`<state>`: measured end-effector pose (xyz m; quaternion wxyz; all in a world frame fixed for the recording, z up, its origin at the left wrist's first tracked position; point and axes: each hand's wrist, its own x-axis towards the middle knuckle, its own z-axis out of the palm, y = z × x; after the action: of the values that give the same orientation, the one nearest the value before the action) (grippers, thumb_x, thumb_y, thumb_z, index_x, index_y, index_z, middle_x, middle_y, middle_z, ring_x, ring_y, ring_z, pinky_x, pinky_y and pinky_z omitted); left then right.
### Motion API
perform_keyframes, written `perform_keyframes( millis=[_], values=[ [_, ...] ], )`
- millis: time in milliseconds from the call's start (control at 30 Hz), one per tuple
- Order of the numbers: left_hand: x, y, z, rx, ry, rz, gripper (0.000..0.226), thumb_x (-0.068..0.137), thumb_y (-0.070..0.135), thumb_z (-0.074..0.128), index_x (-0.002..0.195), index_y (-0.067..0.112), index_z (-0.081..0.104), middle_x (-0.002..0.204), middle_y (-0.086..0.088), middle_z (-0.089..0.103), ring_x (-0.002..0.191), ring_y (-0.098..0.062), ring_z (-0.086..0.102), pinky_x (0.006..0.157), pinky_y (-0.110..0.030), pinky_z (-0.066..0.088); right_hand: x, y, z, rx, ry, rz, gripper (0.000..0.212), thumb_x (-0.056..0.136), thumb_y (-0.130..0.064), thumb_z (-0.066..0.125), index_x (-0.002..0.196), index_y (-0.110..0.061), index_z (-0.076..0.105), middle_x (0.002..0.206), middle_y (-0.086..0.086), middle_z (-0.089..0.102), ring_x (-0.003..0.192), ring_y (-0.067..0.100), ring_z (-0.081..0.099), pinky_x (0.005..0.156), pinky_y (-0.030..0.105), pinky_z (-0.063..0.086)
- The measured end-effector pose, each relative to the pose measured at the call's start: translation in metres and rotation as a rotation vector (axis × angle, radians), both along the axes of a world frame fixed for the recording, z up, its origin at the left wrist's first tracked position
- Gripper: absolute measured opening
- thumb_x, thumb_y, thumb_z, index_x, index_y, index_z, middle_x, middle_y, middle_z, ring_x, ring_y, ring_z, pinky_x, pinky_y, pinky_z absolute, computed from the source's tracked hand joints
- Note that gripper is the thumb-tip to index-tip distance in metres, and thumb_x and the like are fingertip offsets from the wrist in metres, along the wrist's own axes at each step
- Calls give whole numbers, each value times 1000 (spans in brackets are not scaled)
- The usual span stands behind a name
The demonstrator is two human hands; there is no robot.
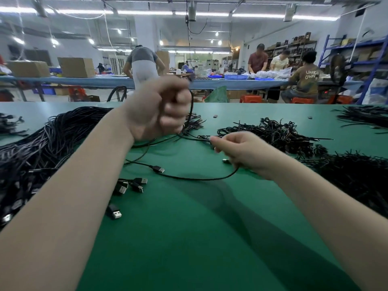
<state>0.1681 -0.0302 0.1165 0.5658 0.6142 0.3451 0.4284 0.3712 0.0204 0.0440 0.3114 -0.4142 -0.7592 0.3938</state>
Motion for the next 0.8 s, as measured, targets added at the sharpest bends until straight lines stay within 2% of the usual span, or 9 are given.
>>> perform_keyframes(
  millis=[67,133,300,400,467,567,700,733,800],
  values=[
    [6,5,-9,-23,409,58,52,97,32,39,59,16,70,48,4,55,37,-7,45,38,-17,31,4,3,12,105,45,-104,36,85,-53,60,75,-19,68,59,-5,50,48,7,40,50,20,38],
    [18,10,-15,-5,598,182,48,103,35,33,88,13,73,74,-1,73,53,-9,61,46,-17,38,2,1,23,92,172,-80,33,92,-45,55,82,-17,69,61,-3,46,47,7,39,49,22,34],
    [31,15,-11,155,12,432,36,103,33,37,105,10,63,94,0,75,84,-11,71,69,-21,57,-13,-12,20,-196,408,284,28,102,-31,39,101,-21,64,56,-10,41,48,9,37,52,22,33],
    [26,9,0,140,-420,321,41,104,35,34,110,8,64,96,-2,73,86,-13,70,69,-21,56,-17,-13,2,-315,304,398,31,101,-32,40,90,-24,68,59,-8,43,50,9,39,54,22,36],
    [20,2,6,115,-529,183,41,103,35,35,103,11,68,82,2,71,73,-10,67,62,-19,53,-17,-10,-11,-370,201,373,31,99,-37,44,82,-21,64,60,-6,38,50,9,36,54,23,35],
    [17,0,3,97,-254,144,44,101,34,40,72,18,69,52,10,50,45,-5,46,45,-17,40,-12,-2,-15,-283,66,99,36,93,-47,52,74,-18,58,58,-6,37,46,9,37,48,22,38],
    [29,8,-17,146,691,205,45,102,31,39,75,10,68,50,4,59,38,-9,47,40,-18,34,-2,7,5,-49,98,-224,38,93,-47,53,72,-17,58,58,-4,40,43,10,32,40,21,28],
    [33,11,-23,155,787,210,44,103,32,37,84,9,69,59,2,68,43,-9,54,42,-17,36,-2,6,12,-41,178,-207,36,95,-44,51,72,-17,57,56,-5,39,41,9,30,39,20,26],
    [38,16,-30,175,675,301,43,103,36,35,90,11,68,76,2,74,58,-11,65,49,-16,43,-8,-2,23,-7,252,-109,34,99,-38,45,74,-17,56,50,-9,39,37,7,32,37,19,26]
  ],
)
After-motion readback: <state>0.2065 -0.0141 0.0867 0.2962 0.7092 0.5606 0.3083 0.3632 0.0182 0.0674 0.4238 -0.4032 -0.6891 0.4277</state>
